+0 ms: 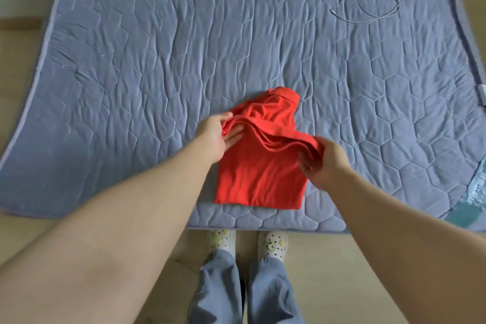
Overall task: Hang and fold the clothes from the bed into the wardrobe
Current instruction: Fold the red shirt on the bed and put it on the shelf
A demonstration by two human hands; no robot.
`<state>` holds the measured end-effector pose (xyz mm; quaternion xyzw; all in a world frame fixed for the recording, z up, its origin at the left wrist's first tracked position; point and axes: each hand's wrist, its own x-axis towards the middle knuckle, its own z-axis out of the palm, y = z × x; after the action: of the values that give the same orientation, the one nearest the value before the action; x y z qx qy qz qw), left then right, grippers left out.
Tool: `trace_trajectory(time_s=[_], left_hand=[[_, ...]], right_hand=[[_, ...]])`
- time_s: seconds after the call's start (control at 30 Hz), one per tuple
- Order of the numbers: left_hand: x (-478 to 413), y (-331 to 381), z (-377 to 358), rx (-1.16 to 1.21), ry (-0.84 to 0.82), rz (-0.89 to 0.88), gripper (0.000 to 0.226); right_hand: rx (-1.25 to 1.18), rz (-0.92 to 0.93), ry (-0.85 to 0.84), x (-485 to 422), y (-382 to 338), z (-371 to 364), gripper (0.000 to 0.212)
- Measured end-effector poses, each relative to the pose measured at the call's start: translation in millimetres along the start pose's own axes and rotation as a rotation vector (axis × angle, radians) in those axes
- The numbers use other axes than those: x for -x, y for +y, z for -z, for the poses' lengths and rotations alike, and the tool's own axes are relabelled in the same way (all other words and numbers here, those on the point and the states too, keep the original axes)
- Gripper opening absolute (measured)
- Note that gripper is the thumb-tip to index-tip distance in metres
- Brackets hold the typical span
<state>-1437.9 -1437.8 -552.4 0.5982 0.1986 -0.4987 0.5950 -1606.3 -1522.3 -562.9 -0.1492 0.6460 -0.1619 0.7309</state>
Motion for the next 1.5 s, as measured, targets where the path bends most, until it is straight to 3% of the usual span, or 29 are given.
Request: trace_trajectory(time_s=[0.03,0.1,0.17,0.23,0.43,0.53,0.63,0.77,0.87,1.0,1.1,1.37,1.5], left_hand=[[-9.9,9.7,-7.3,-0.003,-0.065,-0.038,0.017],[-29.5,20.6,-16.4,-0.102,-0.188,-0.094,0.041],[-41.5,19.1,-21.1,-0.303,-0.230,-0.118,0.054],[-51.3,4.8,-16.3,-0.499,-0.201,-0.126,0.057],[-88.1,-39.2,8.6,-0.896,0.068,-0.185,0.069],[-105.5,-59.0,28.9,-0.936,0.176,-0.076,0.080],[-115.7,-84.5,56.1,-0.969,0.229,0.106,0.061],[-127.5,-100.9,76.6,-0.909,0.153,0.169,0.040],[-131.3,-104.2,81.0,-0.945,0.098,0.241,0.047],[-120.1,-107.0,89.2,-0.980,0.086,0.258,0.038],[-98.7,-114.5,100.9,-0.988,0.068,0.297,0.045],[-28.9,-153.4,147.4,-0.877,0.048,0.399,0.037],[4.1,-159.8,158.0,-0.822,0.045,0.426,0.052]], right_hand=[[0.016,0.045,-0.023,-6.3,-11.0,-9.7,0.020],[0.096,0.128,-0.096,-17.0,-24.6,-23.1,0.014],[0.261,0.159,-0.147,-29.9,-27.3,-25.3,0.042],[0.418,0.158,-0.126,-43.6,-20.2,-20.3,0.065],[0.553,0.073,-0.063,-87.9,7.2,1.3,0.073],[0.616,0.007,-0.026,-107.4,25.3,9.5,0.075],[0.685,-0.028,0.006,-125.7,50.7,21.3,0.059],[0.810,-0.013,0.060,-142.5,67.1,28.9,0.043],[0.859,-0.073,0.061,-143.7,70.1,30.3,0.019],[0.847,-0.132,0.098,-128.0,80.0,38.1,0.022],[0.774,-0.197,0.090,-106.1,91.7,51.0,0.019],[0.681,-0.351,0.028,-38.7,139.7,95.9,0.015],[0.619,-0.370,0.025,-10.1,157.2,115.6,0.011]])
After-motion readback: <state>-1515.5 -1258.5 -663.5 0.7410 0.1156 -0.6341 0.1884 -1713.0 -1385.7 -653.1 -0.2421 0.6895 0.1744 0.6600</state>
